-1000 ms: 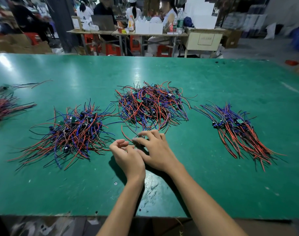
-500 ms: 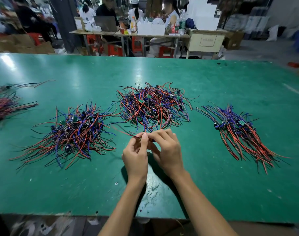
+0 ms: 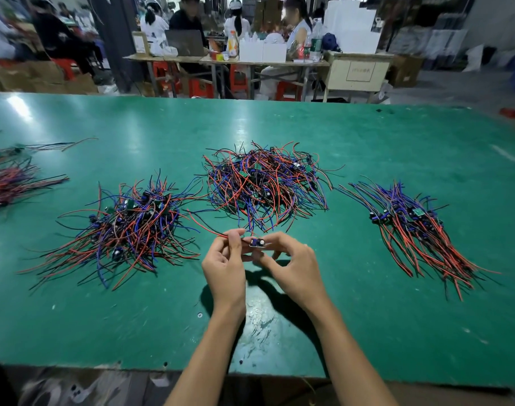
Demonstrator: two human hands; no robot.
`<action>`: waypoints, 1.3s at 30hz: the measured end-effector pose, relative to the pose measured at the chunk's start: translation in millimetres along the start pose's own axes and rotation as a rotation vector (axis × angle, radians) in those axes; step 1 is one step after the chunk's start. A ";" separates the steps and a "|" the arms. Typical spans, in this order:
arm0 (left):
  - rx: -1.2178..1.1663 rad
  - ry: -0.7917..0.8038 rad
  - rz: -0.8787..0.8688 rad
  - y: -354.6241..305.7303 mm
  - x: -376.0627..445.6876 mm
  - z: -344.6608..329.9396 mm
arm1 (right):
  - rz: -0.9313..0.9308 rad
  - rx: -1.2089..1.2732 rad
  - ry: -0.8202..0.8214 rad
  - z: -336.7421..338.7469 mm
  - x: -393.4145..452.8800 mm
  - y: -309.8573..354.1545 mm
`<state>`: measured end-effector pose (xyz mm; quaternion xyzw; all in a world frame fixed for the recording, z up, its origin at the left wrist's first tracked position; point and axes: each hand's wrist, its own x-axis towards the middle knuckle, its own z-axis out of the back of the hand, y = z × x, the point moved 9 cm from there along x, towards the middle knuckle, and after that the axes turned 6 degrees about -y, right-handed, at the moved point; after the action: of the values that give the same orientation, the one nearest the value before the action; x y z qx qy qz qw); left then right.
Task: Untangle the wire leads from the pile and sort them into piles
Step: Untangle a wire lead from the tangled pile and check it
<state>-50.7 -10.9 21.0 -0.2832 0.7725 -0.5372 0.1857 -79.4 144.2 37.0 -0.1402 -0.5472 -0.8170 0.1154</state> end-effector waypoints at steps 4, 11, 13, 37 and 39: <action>-0.134 0.064 0.157 6.2 1.3 -2.2 | 0.104 0.107 -0.115 15.5 -4.9 19.7; -0.226 0.160 0.267 10.2 -1.8 -10.8 | 0.091 0.155 -0.208 25.5 -6.9 22.2; -0.228 0.150 0.257 11.1 -2.3 -10.8 | 0.079 0.185 -0.211 26.7 -6.3 20.7; -0.087 -0.508 0.268 -31.3 51.4 97.7 | -0.258 0.001 -0.229 15.8 8.4 -35.9; -0.101 -0.591 0.296 -34.4 48.5 101.9 | -0.267 -0.102 -0.231 14.8 13.0 -37.6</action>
<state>-19.6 -124.7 18.0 -0.3202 0.7434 -0.3601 0.4638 -102.9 171.6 14.6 -0.1649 -0.5284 -0.8303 -0.0647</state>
